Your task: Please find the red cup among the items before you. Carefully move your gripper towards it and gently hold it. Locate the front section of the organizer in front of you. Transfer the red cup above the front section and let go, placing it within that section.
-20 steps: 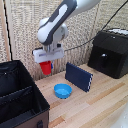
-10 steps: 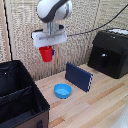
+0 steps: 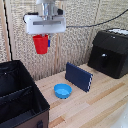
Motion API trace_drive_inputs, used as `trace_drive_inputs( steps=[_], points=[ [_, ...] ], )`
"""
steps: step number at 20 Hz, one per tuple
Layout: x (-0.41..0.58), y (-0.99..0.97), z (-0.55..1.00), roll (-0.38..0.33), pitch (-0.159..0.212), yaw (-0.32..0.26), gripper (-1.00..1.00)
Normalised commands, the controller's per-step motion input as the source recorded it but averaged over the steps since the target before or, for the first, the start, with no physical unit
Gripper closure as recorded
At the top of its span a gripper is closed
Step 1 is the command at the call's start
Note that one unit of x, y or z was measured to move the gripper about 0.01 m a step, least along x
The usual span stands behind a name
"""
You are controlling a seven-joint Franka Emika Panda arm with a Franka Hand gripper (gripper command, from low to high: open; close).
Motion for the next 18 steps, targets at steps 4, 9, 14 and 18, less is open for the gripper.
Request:
trace_drive_inputs(
  steps=[4,9,14,18],
  points=[
    [-0.506,0.84,0.35,0.000,0.000,0.000,1.00],
    [-0.418,0.93,-0.10,0.000,0.036,0.000,1.00],
    [-0.261,0.98,-0.32,0.000,0.125,0.000,1.00],
    [-0.255,0.91,-0.53,0.000,0.139,0.019,1.00]
  ],
)
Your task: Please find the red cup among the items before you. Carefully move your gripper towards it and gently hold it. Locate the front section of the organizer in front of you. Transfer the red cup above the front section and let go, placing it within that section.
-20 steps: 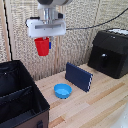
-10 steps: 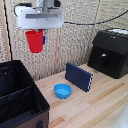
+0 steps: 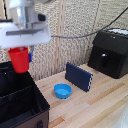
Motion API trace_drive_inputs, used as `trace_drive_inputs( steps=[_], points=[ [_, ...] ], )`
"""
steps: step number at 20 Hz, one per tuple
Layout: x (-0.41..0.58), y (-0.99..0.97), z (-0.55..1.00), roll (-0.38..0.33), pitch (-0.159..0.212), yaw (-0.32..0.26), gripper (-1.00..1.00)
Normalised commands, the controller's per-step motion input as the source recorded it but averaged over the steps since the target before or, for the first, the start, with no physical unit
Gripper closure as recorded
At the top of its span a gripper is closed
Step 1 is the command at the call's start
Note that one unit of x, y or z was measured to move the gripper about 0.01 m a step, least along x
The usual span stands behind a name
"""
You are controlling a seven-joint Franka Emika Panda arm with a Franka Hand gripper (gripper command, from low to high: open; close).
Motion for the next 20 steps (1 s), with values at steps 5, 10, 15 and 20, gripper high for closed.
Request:
trace_drive_inputs(
  steps=[5,10,15,20],
  points=[
    [-0.213,0.63,-0.69,-0.033,0.097,0.101,1.00],
    [0.029,0.20,-0.59,-0.072,-0.021,0.200,1.00],
    [0.277,-0.13,-0.03,-0.011,-0.232,0.157,-1.00],
    [0.322,-0.32,0.22,0.044,-0.294,0.143,-1.00]
  ],
)
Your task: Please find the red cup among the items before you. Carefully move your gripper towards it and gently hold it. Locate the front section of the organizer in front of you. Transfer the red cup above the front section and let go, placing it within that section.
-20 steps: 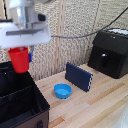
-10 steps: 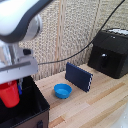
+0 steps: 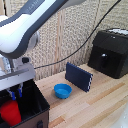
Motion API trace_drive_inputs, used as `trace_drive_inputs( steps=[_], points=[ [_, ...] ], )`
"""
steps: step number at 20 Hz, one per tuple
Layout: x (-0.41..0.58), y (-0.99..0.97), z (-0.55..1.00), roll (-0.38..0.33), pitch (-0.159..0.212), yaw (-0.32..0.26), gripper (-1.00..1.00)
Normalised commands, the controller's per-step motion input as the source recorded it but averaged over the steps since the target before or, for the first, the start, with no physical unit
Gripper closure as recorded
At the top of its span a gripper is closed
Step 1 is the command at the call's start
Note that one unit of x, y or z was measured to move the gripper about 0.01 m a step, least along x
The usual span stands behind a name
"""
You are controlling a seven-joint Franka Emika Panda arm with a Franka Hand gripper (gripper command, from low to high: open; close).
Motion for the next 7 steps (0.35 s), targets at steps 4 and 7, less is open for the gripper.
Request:
trace_drive_inputs(
  steps=[4,7],
  points=[
    [0.295,-0.42,0.25,0.044,-0.299,0.142,-1.00],
    [0.226,-0.28,0.19,0.016,-0.276,0.126,-1.00]
  ],
)
